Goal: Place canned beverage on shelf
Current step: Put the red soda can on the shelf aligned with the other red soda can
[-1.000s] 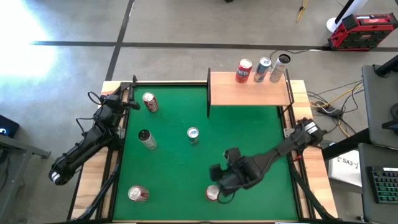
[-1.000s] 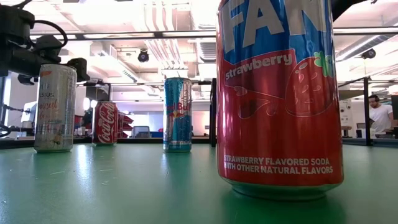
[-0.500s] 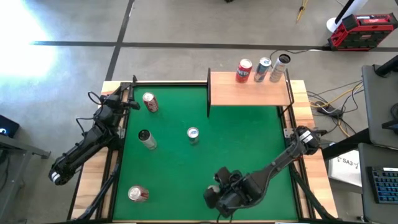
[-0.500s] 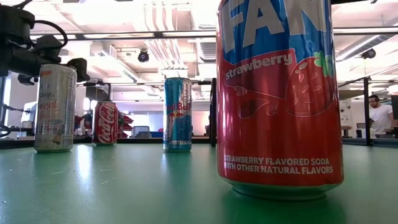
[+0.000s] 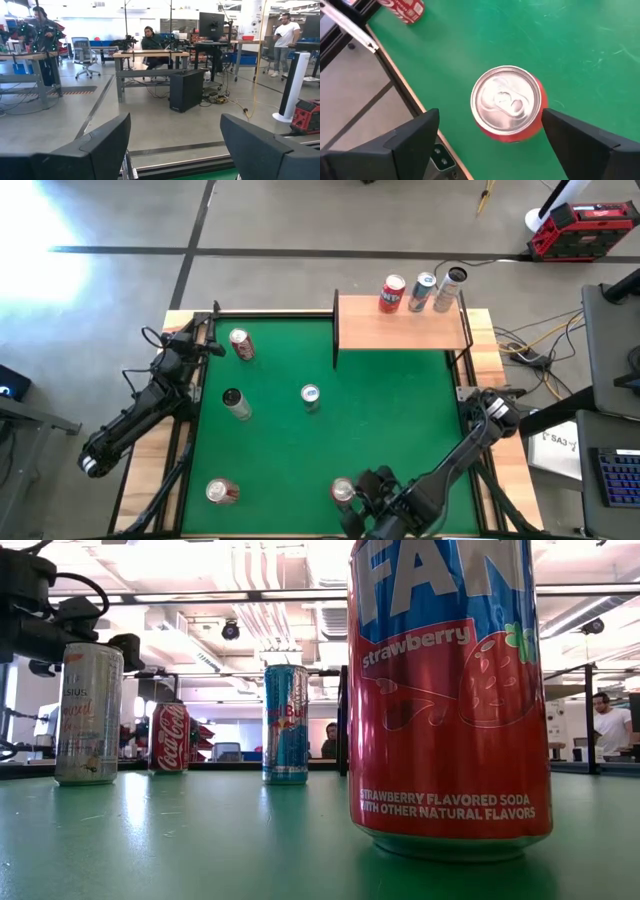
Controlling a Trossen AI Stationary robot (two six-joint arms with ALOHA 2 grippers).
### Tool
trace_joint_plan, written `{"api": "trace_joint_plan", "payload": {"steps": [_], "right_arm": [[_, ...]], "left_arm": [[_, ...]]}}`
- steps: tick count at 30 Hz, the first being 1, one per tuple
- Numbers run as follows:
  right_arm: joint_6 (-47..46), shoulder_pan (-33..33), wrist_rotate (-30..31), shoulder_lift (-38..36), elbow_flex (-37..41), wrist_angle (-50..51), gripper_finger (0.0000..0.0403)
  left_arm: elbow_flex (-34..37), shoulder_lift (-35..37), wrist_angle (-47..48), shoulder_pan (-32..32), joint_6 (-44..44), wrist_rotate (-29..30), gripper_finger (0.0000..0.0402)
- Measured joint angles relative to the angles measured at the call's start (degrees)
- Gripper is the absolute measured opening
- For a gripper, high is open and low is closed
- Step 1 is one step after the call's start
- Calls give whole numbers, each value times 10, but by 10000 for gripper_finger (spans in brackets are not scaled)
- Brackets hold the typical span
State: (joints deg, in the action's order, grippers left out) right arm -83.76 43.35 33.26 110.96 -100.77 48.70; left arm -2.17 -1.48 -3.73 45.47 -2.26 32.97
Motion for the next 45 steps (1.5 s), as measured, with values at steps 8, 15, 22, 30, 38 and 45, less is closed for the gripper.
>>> {"api": "trace_joint_plan", "payload": {"steps": [8, 15, 22, 30, 38, 45], "right_arm": [[39, 4, 1, 1, 0, -3, 382], [44, 4, -2, 26, 0, -9, 384], [24, -1, 13, 44, 0, -14, 384], [-18, -16, 19, 67, 0, -27, 384], [-49, -30, 19, 95, 0, -36, 384], [-72, -37, 19, 100, 0, -31, 383]], "left_arm": [[0, 0, 0, 0, 0, 0, 293], [0, 0, 0, 0, 0, 0, 293], [0, 0, 0, 0, 0, 0, 293], [0, 0, 0, 0, 0, 0, 293], [0, -1, 0, 0, 0, 0, 293], [0, -1, 0, 0, 0, 0, 293]]}}
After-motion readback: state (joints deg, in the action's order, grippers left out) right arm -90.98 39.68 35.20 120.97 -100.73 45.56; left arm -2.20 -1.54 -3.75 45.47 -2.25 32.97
